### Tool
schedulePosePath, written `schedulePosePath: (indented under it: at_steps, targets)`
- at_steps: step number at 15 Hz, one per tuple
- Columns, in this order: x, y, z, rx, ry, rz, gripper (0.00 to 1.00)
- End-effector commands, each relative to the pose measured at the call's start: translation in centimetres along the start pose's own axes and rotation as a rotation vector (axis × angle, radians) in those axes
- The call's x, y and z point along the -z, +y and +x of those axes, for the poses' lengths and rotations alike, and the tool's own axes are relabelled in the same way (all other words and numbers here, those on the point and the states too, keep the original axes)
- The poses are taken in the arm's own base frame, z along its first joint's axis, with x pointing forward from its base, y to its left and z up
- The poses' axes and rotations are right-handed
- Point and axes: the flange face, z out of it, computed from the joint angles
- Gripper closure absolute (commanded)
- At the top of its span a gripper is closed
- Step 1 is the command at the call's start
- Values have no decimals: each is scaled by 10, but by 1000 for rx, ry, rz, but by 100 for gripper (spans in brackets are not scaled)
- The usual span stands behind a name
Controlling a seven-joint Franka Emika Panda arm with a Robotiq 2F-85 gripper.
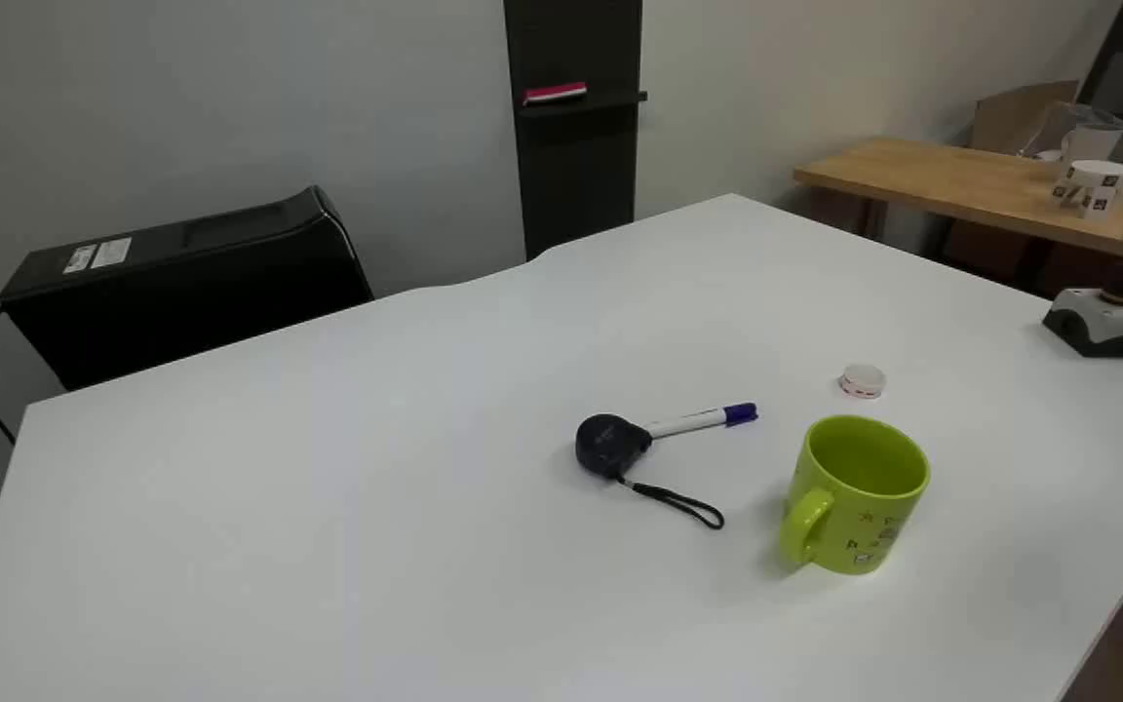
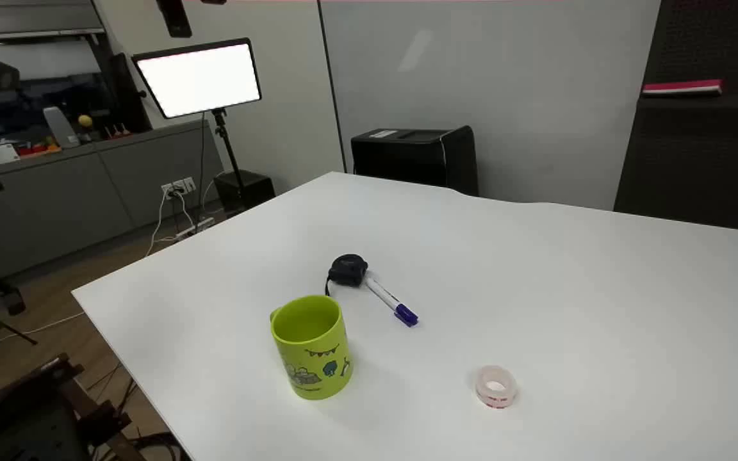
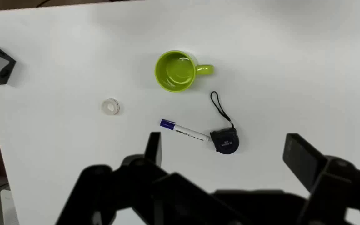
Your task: Place the blue marker in the yellow mug
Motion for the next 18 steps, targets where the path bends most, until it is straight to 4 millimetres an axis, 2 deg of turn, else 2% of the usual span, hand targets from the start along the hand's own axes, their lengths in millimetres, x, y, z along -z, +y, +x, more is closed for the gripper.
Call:
schedulePosePath:
  at_steps: [1,11,14,18]
  targets:
    - [0,0,0,0,0,0,0]
    - [0,0,0,0,1,0,0]
    - [-24,3,10,0,-42,-21,0]
    - [-74,10,11,31,-103,-54,0]
